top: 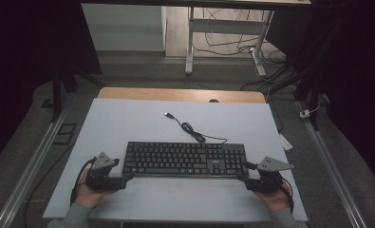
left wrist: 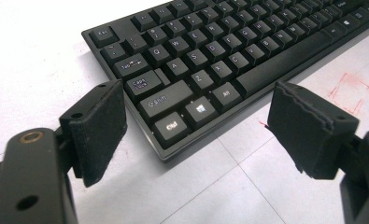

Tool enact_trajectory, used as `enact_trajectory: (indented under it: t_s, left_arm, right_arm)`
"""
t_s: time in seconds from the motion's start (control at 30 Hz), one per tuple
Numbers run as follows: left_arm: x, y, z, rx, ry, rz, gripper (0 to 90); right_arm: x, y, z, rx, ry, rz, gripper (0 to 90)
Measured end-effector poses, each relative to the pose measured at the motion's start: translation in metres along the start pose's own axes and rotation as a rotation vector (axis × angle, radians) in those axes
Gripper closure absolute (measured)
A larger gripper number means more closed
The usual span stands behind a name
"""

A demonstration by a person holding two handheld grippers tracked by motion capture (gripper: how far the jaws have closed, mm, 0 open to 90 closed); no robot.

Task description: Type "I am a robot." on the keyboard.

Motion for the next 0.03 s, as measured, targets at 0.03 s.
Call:
enact_trajectory:
  t_s: [0.03]
  left_arm:
    - [-0.0001, -0.0001, 0.0, 0.0, 0.0, 0.0, 19.5]
  right_arm:
    - [-0.0001, -0.0003, -0.0002, -0.002, 0.002, -0.002, 41.8]
Point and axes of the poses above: each handheld gripper's, and its own axes: x roughly forward along the jaws, y roughly out of its underside, z roughly to its left, the point moved 9 cm from there along x, roughly forward along the jaws, and after that the axes turned 13 degrees about -x, right-handed, at the moved point
